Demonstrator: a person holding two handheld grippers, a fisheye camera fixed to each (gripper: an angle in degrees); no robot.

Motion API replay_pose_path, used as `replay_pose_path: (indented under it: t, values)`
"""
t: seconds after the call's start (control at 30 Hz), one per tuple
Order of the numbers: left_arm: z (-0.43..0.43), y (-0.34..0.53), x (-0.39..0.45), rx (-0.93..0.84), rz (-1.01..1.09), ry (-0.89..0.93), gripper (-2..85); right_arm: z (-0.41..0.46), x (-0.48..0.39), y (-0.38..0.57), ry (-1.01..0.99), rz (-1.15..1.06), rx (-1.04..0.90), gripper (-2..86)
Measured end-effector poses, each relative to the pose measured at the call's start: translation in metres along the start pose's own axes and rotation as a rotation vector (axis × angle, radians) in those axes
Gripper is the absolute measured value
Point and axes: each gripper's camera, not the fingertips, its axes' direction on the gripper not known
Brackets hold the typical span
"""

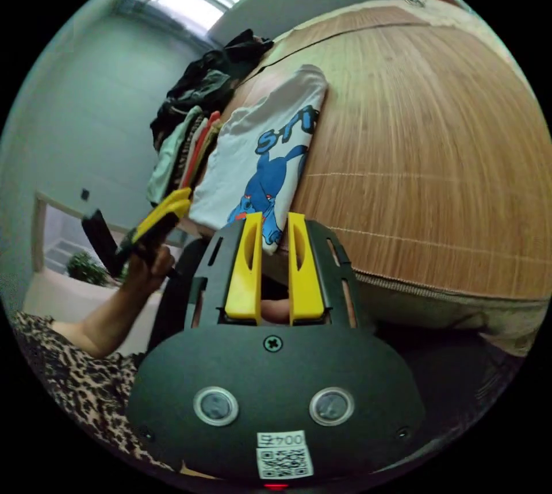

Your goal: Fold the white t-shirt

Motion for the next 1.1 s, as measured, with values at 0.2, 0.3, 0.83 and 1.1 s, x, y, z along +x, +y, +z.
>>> replay_pose_path:
  t: [0.2, 0.3, 0.83, 1.1]
  values:
    - [0.043, -0.011, 0.138, -0.112, 0.382, -0.119, 16.9, 0.001, 0.04, -0.007, -0.086, 0.087, -0.057, 6.3]
    - [0.058, -0.005, 0.183, -0.141, 0.507, -0.203, 17.3, -0.001, 0.056, -0.014, -0.146, 0.138, -0.078, 4.0]
    - [0.059, -0.004, 0.205, -0.16, 0.455, -0.491, 14.3, -0.08, 0.06, -0.064, -0.379, 0.028, -0.04, 2.1]
    - [0.031, -0.014, 0.149, -0.111, 0.266, -0.52, -0.2, -0.094, 0.113, -0.071, -0.457, 0.09, -0.033, 7.7]
